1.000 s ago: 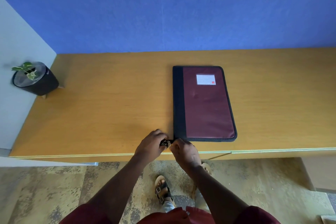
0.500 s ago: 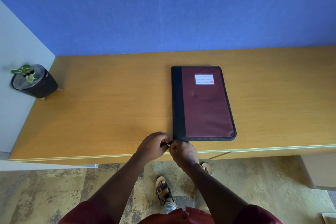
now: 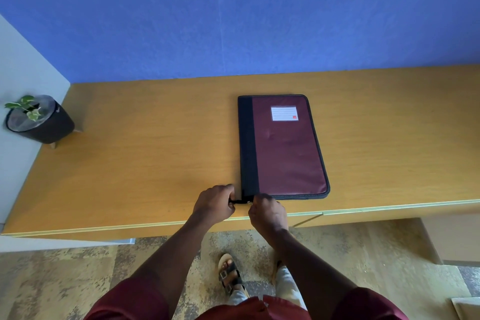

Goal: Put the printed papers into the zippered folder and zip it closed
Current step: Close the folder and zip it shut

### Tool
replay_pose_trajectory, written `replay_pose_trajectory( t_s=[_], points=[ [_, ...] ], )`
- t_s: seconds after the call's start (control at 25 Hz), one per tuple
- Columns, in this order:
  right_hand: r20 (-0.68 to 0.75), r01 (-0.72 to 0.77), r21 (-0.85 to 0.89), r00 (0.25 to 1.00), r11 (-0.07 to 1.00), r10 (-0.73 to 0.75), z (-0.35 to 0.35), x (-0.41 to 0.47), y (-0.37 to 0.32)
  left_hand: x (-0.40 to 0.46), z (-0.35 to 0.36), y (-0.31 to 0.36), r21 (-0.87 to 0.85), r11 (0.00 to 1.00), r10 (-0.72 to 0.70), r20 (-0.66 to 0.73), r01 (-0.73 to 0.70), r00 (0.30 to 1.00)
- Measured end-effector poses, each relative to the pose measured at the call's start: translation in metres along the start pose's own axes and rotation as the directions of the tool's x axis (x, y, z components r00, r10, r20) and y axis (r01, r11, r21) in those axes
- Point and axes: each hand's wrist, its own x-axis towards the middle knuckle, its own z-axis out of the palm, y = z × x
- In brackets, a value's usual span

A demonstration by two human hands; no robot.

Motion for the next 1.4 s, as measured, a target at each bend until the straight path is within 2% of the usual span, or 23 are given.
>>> replay_pose_trajectory(
  t_s=[0.2,0.56,0.8,1.08,1.28,1.4],
  points=[
    [-0.030,0.009,-0.038,0.999,0.999,-0.011,-0.010,0.002,0.025,0.003,0.001,0.002,0.022,1.000,-0.012,0.005,0.012,1.000],
    [-0.093,-0.098,-0.126,0.992,0.987,0.087,-0.033,0.003,0.085,0.010,0.001,0.000,0.049,0.999,0.003,0.003,-0.003,1.000],
    [-0.108,-0.108,-0.164,0.990,0.981,0.091,-0.046,0.004,0.125,0.018,-0.003,-0.004,-0.012,1.000,-0.018,0.074,0.019,0.997],
    [-0.165,-0.179,-0.133,0.974,0.975,0.156,-0.070,0.007,0.177,0.028,-0.005,0.001,-0.002,0.998,-0.060,0.142,0.061,0.988],
    [-0.122,-0.121,-0.170,0.987,0.978,0.101,-0.088,0.029,0.194,0.039,-0.017,0.013,0.063,0.992,-0.124,0.260,0.112,0.958],
    [-0.072,-0.063,-0.175,0.996,0.983,0.051,-0.092,0.042,0.201,0.047,-0.021,0.018,0.103,0.983,-0.177,0.285,0.153,0.942]
  ],
)
